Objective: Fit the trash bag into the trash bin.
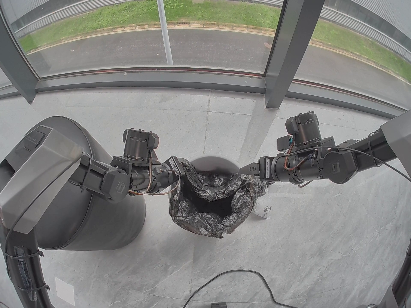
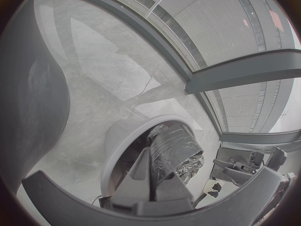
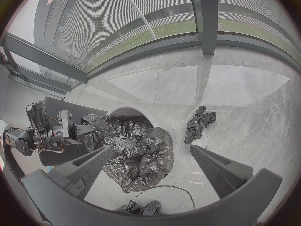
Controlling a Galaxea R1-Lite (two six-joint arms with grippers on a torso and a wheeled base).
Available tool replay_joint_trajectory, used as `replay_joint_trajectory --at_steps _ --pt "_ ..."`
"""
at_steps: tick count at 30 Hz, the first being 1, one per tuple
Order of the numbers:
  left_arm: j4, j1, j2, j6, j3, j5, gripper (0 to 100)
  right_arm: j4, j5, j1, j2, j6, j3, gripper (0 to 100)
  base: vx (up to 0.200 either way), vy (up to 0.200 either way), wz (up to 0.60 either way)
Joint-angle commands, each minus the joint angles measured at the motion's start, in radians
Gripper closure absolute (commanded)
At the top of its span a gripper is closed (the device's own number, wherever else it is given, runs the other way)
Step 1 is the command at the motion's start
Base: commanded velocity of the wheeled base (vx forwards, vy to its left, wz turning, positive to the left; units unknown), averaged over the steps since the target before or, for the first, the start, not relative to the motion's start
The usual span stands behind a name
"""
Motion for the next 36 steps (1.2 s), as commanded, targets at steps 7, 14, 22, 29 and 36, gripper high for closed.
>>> replay_joint_trajectory --at_steps 7,14,22,29,36 --pt "0.001 0.005 -0.007 0.007 0.000 -0.003 100 0.000 0.001 0.000 0.003 0.000 0.008 0 0.000 0.000 0.00" --pt "0.000 0.005 -0.001 0.024 0.001 -0.001 100 0.000 0.001 0.002 0.003 0.000 0.016 0 0.086 0.086 0.00" --pt "0.000 0.005 -0.003 0.023 0.003 0.002 100 0.000 0.001 0.046 0.003 -0.005 0.014 0 0.000 0.000 0.00" --pt "0.000 0.006 -0.019 0.021 0.012 0.006 100 0.000 0.005 0.122 0.068 -0.029 -0.064 0 0.000 0.000 0.00" --pt "0.000 -0.004 -0.026 0.021 0.018 0.006 100 -0.002 0.010 0.151 0.167 -0.170 -0.127 0 0.000 0.000 0.00"
